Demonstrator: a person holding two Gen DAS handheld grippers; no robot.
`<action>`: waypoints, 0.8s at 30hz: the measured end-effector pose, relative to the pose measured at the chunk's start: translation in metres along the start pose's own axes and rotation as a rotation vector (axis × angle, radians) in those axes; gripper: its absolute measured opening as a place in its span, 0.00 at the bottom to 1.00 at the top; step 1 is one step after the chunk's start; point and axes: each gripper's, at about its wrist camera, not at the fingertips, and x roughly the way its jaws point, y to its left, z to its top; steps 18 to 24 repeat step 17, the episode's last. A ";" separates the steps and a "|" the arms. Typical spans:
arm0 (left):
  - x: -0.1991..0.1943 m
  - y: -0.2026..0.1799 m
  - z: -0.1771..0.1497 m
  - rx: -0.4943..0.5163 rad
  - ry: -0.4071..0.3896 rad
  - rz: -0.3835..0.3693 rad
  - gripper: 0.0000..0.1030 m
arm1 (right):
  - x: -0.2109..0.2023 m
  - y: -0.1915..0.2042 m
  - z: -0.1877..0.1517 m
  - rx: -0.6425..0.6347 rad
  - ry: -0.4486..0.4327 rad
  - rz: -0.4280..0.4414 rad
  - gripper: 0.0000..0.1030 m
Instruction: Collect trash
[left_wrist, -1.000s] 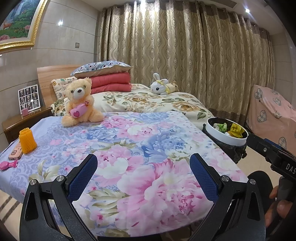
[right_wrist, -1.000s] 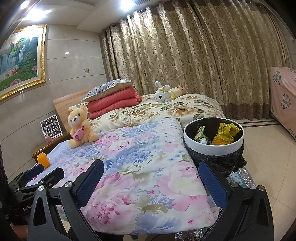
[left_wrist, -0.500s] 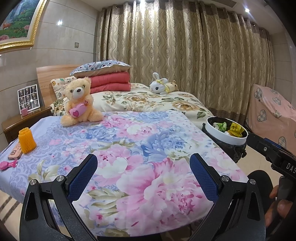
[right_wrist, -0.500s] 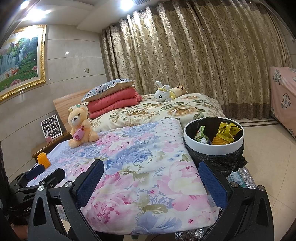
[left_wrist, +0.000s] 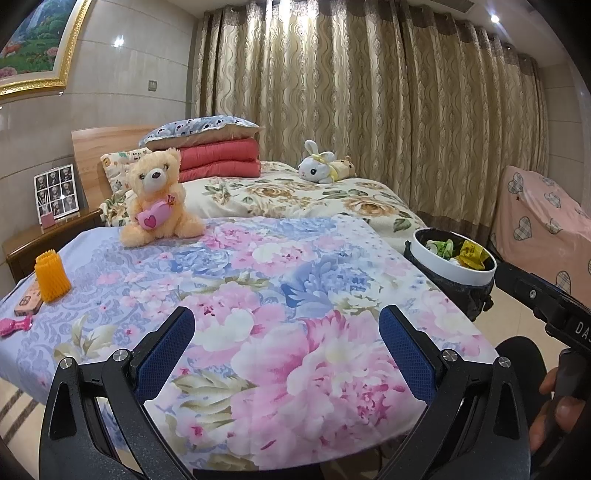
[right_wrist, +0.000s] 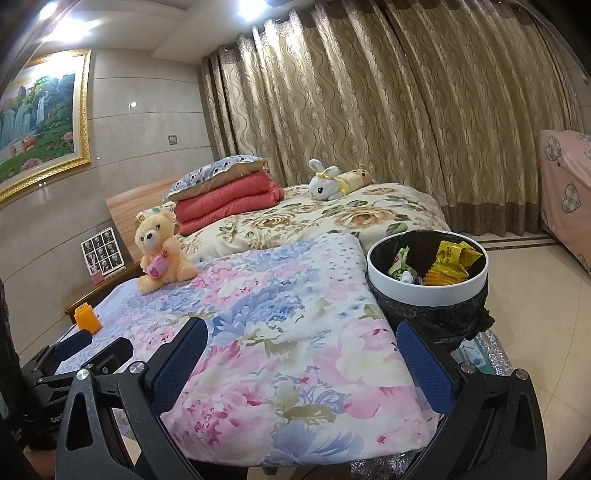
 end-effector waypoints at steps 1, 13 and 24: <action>0.000 0.000 0.000 0.000 0.002 0.000 0.99 | 0.000 0.000 0.000 0.001 0.001 0.000 1.00; 0.011 0.006 0.000 -0.013 0.038 -0.023 0.99 | 0.005 0.000 -0.001 0.010 0.022 0.000 1.00; 0.019 0.007 0.000 -0.011 0.056 -0.027 0.99 | 0.016 -0.003 0.000 0.025 0.048 0.001 1.00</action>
